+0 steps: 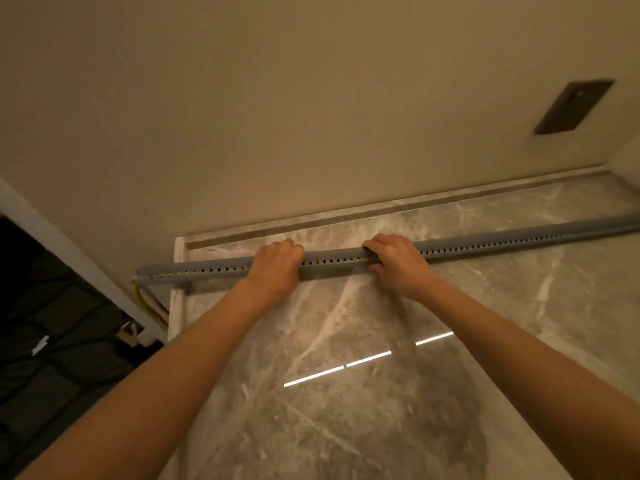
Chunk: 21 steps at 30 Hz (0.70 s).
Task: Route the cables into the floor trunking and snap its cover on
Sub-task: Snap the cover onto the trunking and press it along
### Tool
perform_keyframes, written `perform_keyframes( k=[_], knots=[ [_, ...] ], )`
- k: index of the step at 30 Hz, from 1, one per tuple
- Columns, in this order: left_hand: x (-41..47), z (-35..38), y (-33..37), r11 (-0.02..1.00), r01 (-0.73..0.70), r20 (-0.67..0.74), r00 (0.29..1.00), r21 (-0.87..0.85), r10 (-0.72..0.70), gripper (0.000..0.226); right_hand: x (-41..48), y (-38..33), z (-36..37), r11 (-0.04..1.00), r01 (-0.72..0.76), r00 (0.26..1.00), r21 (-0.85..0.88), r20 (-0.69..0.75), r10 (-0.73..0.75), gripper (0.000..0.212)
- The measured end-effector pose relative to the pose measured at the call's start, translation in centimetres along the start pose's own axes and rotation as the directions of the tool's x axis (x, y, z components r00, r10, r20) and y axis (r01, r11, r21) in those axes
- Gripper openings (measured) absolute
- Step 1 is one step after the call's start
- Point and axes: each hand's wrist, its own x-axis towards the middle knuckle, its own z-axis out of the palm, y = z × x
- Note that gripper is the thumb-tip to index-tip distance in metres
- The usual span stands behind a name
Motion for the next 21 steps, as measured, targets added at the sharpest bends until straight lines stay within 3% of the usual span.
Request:
perform_keyframes(
  k=[3, 10, 15, 18, 21],
  knots=[
    [1.7, -0.3, 4.8, 0.996, -0.094, -0.039, 0.995, -0.011, 0.093, 0.025, -1.8, 4.8, -0.4, 0.992, -0.088, 0.996, -0.092, -0.009, 0.087, 0.032],
    [5.9, -1.4, 16.7, 0.961, -0.248, -0.115, 0.958, 0.121, 0.261, 0.034, -3.3, 11.8, 1.0, 0.942, 0.045, 0.989, -0.333, -0.12, -0.09, 0.025],
    [8.9, -3.2, 21.6, 0.99, -0.111, -0.081, 0.99, 0.085, 0.118, 0.024, -3.6, 15.9, 1.2, 0.956, 0.214, 0.966, -0.2, -0.102, -0.237, 0.035],
    [10.2, -3.6, 23.9, 0.996, -0.004, -0.016, 1.0, 0.085, 0.005, 0.021, -3.9, 18.1, 0.0, 0.948, 0.306, 0.949, -0.087, -0.057, -0.311, 0.028],
    [10.7, -3.1, 25.9, 0.995, 0.082, 0.008, 0.997, 0.059, -0.083, 0.02, -4.9, 23.7, -1.8, 0.954, 0.287, 0.958, -0.088, 0.023, -0.286, 0.038]
  ],
)
